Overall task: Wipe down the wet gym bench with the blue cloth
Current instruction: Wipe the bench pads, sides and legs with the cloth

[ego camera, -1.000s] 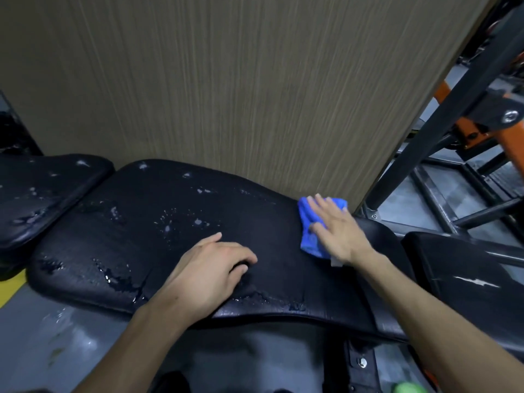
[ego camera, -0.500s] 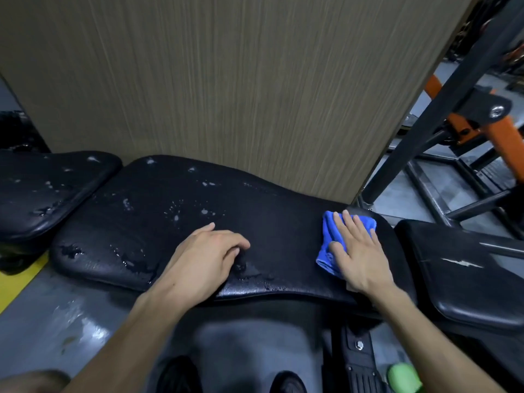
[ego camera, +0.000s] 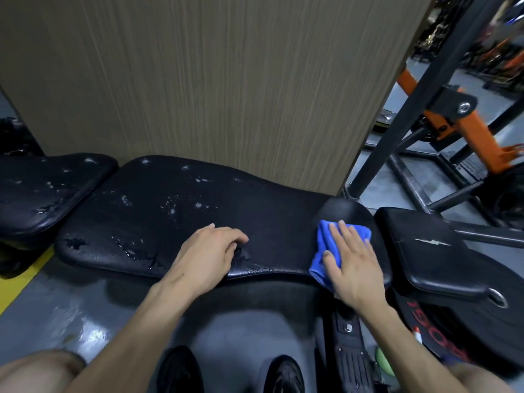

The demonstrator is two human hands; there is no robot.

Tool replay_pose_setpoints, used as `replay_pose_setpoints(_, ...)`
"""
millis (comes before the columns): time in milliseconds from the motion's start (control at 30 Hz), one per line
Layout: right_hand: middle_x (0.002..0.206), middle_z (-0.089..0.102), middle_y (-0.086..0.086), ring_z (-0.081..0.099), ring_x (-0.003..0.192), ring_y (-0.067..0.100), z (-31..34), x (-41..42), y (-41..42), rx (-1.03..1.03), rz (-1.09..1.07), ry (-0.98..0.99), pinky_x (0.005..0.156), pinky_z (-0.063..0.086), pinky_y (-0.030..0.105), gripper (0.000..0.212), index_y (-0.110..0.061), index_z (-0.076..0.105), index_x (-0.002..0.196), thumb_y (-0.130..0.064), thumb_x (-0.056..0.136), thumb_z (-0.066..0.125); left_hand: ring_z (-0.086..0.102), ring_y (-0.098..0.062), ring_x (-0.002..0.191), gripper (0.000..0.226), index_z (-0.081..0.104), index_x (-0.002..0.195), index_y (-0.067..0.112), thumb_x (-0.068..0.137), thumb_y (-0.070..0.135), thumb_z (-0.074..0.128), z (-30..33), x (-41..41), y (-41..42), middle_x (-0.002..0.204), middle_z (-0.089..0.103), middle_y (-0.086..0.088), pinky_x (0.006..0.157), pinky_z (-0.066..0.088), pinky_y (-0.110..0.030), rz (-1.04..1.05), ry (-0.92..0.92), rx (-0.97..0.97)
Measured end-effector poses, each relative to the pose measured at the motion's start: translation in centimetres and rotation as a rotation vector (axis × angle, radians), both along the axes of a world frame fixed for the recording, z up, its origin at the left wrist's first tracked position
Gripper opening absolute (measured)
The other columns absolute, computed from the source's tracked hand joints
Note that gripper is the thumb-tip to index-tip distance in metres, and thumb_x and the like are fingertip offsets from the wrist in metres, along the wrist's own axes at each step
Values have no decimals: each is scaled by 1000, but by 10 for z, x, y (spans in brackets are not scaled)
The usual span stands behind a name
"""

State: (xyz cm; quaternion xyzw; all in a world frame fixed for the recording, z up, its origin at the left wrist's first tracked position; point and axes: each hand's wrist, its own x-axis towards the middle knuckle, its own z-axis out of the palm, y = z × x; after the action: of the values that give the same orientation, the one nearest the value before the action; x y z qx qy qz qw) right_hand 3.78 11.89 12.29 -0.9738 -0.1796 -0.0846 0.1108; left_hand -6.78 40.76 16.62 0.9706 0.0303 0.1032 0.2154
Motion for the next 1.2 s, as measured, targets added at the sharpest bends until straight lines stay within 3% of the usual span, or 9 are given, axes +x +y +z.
replay_pose_setpoints(133,160,34,11,31,148,29,-6,-37,44,-7,-114,-84,120,20,52,73,-14,41,152,-52,91,30,65,-12,103,31,68,111,31,94,11,52,-2,-13,4,110,71,15,115,27,-25,23,9,17)
replay_pose_setpoints(300,165,21,5,14,154,21,-15,-88,121,32,255,-90,122,9,48,74,-17,29,157,-52,92,39,64,-15,105,32,66,114,31,90,13,56,-7,-23,6,115,69,14,108,39,-30,28,23,48)
replay_pose_setpoints(367,165,22,1,16,153,18,-11,-80,110,0,321,-94,121,10,46,75,-20,31,156,-53,90,41,62,-16,107,30,66,115,30,89,18,58,-6,-32,6,119,67,15,101,45,-31,27,17,70)
replay_pose_setpoints(467,164,25,-2,22,152,17,-11,-57,60,-39,265,-102,121,14,44,76,-22,33,155,-54,86,41,58,-14,119,32,67,120,26,89,24,60,-10,-53,14,128,64,12,105,44,-30,13,32,146)
replay_pose_setpoints(633,167,13,-3,7,154,14,-7,-40,2,-51,83,-3,124,8,43,81,-22,22,158,-59,87,19,58,-17,122,39,67,121,26,83,24,59,-11,-92,29,130,64,9,105,46,-33,71,85,284)
replay_pose_setpoints(833,167,13,0,7,154,16,-6,-45,12,-36,50,11,124,5,48,86,-18,19,159,-63,86,12,51,-15,134,59,53,140,27,82,32,57,-27,-114,22,147,52,10,117,33,-34,104,185,376)
replay_pose_setpoints(1067,168,-6,0,-9,154,20,8,-54,53,-81,36,93,121,-12,46,97,-21,1,160,-70,76,1,25,-6,149,61,34,152,33,92,32,49,-32,-112,21,159,29,17,123,7,-31,105,163,178)
replay_pose_setpoints(1200,166,-2,3,-5,154,21,8,-86,139,-42,317,78,120,-10,46,89,-17,7,160,-65,85,11,19,-2,149,62,30,153,36,94,27,49,-30,-113,25,160,22,21,123,-2,-29,99,146,113)
